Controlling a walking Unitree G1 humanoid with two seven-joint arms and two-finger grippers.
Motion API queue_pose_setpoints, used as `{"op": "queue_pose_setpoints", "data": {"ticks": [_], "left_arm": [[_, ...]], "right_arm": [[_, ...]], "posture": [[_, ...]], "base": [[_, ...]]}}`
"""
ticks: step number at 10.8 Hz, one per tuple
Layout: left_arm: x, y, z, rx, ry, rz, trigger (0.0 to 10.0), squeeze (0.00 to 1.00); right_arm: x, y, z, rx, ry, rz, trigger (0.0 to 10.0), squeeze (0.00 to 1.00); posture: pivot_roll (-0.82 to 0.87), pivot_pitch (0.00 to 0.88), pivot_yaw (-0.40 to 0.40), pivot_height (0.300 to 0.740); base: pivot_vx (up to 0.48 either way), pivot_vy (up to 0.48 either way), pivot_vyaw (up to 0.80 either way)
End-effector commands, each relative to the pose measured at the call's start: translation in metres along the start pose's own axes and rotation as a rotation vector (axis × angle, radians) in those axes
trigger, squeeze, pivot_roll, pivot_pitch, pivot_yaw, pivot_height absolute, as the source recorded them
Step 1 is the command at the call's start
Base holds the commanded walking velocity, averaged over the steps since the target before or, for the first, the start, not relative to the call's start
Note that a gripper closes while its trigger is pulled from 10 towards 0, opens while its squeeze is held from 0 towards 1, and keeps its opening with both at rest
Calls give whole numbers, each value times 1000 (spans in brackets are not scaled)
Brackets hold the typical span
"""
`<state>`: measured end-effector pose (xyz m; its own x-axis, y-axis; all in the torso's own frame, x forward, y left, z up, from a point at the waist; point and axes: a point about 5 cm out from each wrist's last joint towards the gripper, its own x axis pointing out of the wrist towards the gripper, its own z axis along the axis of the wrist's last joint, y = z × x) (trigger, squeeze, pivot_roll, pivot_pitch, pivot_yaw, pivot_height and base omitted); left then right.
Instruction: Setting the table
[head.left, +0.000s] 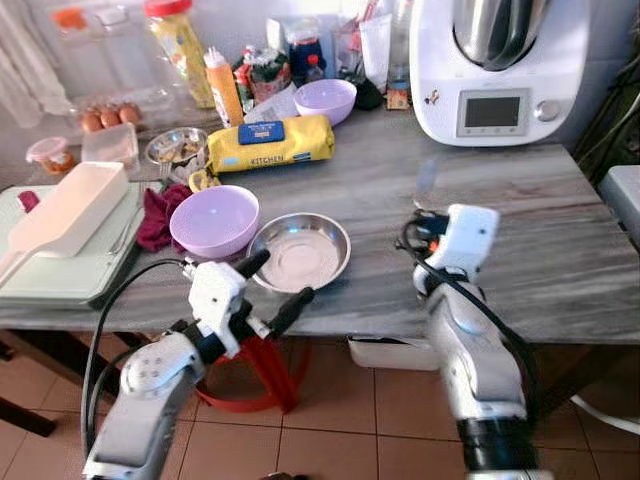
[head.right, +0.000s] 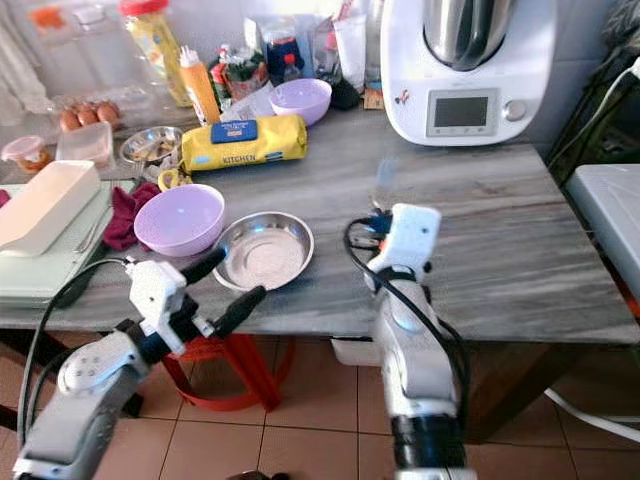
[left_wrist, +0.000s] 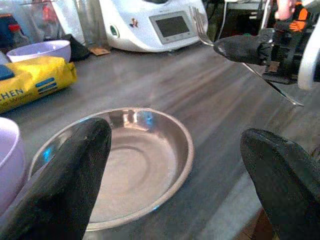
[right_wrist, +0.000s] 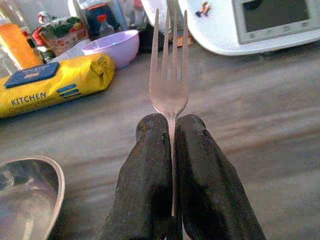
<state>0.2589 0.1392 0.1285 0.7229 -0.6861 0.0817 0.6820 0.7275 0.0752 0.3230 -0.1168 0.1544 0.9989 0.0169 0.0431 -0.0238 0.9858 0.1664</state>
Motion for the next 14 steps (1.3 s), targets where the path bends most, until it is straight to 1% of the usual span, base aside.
{"op": "queue_pose_setpoints", "data": {"ticks": [1,2,3,4,5,7,10,11,12,14], "left_arm": [[-4,-1,1,-2,12,-19,10000,0],[-4,-2,1,-10,14,-15,10000,0],[-3,-4,0,-16,13,-15,10000,0],[-3,-8,1,-25,10,-15,10000,0],[-3,-9,0,-27,11,-14,10000,0],[-3,-9,-1,-32,13,-11,10000,0],[-1,-11,-3,-38,18,-21,10000,0],[0,-11,-3,-38,18,-24,10000,0],[1,-11,-4,-38,21,-28,10000,0],[1,-12,-4,-38,21,-31,10000,0]], "right_arm": [[4,9,-3,8,34,11,10000,0],[6,11,-10,21,85,12,10000,0],[9,14,-15,13,122,17,10000,0],[10,22,-23,-7,174,49,10000,0],[8,25,-28,-16,206,67,10000,0],[8,28,-36,-17,244,82,10000,0],[10,32,-41,-16,271,90,10000,0],[11,32,-43,33,277,83,10000,0],[12,34,-47,74,307,82,10000,0],[12,39,-48,75,312,90,10000,0]], "posture": [[-56,114,119,740],[-55,115,113,740],[-54,116,110,740],[-51,118,104,740],[-50,118,101,740],[-54,117,98,740],[-59,118,102,740],[-59,117,104,740],[-60,116,105,740],[-58,115,104,740]], "base": [[0,0,0],[0,0,0],[0,0,0],[0,0,0],[0,0,0],[0,0,0],[0,0,0],[0,0,0],[0,0,0],[0,0,0]]}}
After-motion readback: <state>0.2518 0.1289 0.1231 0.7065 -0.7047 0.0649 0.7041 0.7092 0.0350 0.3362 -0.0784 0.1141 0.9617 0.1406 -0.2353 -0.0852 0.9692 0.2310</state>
